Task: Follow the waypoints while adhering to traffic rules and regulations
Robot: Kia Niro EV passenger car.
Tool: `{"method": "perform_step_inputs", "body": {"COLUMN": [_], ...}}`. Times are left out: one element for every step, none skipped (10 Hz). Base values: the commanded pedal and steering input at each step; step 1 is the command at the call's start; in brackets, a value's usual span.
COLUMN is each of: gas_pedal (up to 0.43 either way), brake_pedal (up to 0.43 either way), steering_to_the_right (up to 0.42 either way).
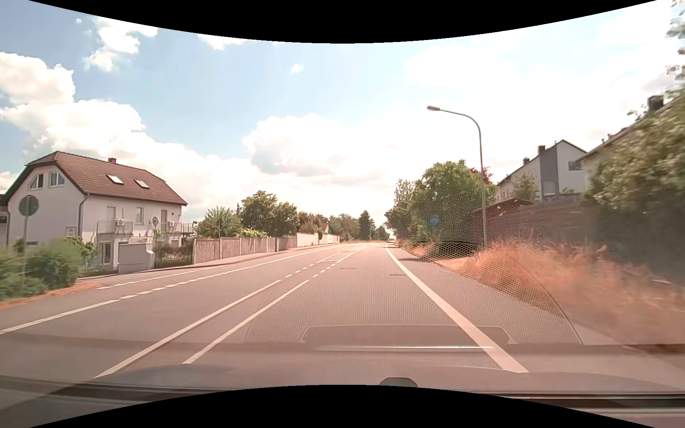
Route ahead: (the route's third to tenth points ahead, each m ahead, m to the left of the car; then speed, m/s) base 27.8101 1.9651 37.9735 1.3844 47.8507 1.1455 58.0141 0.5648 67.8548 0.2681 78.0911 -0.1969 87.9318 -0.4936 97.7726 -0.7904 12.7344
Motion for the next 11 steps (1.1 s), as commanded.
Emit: {"method": "perform_step_inputs", "body": {"gas_pedal": [0.039,0.039,0.039,0.039,0.039,0.039,0.039,0.039,0.039,0.039,0.039], "brake_pedal": [0.0,0.0,0.0,0.0,0.0,0.0,0.0,0.0,0.0,0.0,0.0], "steering_to_the_right": [0.003,0.003,0.003,0.002,0.002,0.001,0.001,0.0,0.0,0.0,0.0]}}
